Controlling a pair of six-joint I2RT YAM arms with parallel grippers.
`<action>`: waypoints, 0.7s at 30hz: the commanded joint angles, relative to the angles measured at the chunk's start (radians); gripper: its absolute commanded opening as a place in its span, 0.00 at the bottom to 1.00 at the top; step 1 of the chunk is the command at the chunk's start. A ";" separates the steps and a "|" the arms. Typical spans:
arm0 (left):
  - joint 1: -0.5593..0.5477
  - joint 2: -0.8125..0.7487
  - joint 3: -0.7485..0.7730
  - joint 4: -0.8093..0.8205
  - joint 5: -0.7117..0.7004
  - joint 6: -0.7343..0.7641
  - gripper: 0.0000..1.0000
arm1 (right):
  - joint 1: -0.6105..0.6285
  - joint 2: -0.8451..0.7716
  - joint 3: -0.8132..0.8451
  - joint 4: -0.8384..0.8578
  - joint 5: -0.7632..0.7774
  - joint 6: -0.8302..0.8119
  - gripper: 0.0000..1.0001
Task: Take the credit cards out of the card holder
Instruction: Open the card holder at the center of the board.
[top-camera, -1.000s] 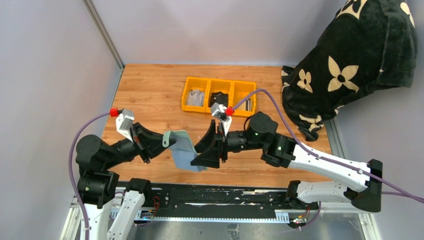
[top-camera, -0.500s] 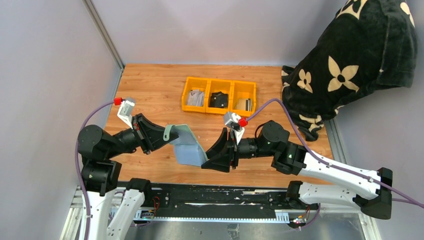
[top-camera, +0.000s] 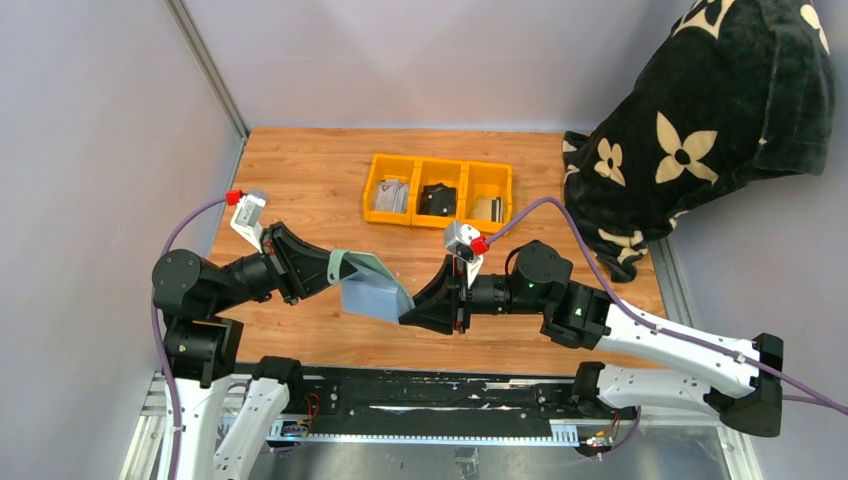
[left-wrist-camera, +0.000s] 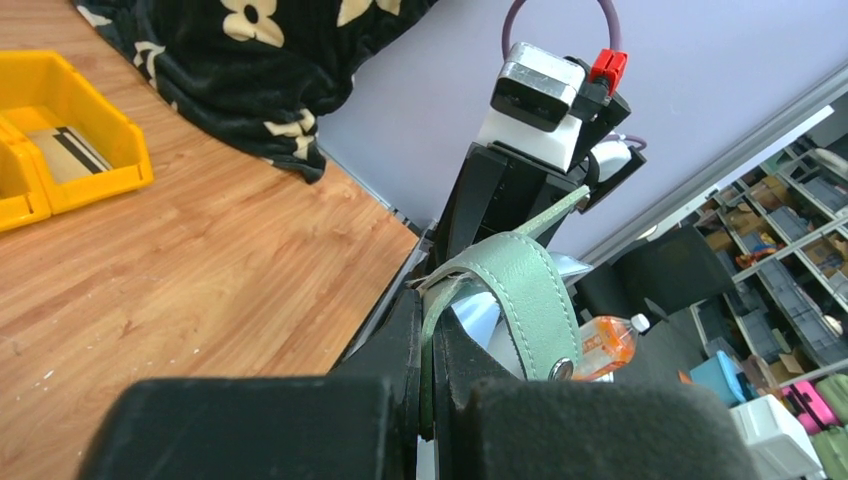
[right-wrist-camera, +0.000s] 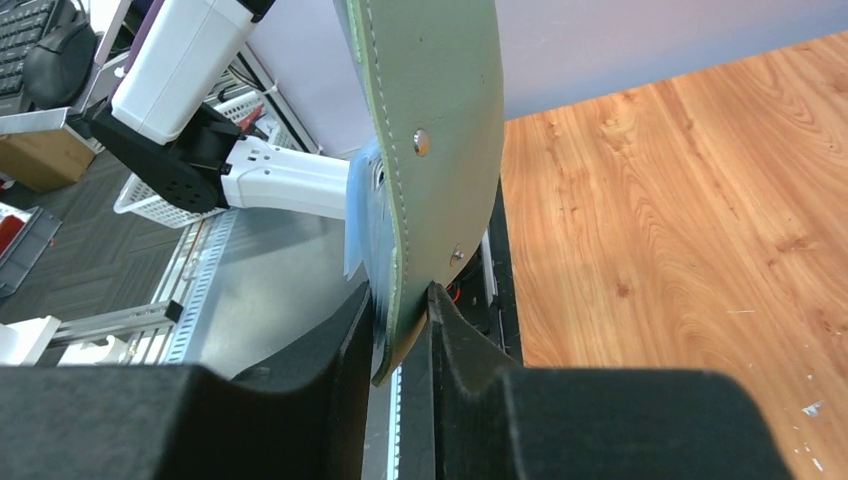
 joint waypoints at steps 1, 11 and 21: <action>-0.001 -0.007 0.019 0.044 0.055 -0.066 0.00 | 0.010 0.013 0.062 0.037 0.118 -0.028 0.28; -0.001 -0.012 0.035 0.044 0.090 -0.089 0.00 | 0.011 0.040 0.114 0.084 0.212 -0.080 0.29; -0.001 -0.014 0.033 0.036 0.102 -0.099 0.00 | 0.012 0.104 0.188 0.135 0.175 -0.150 0.37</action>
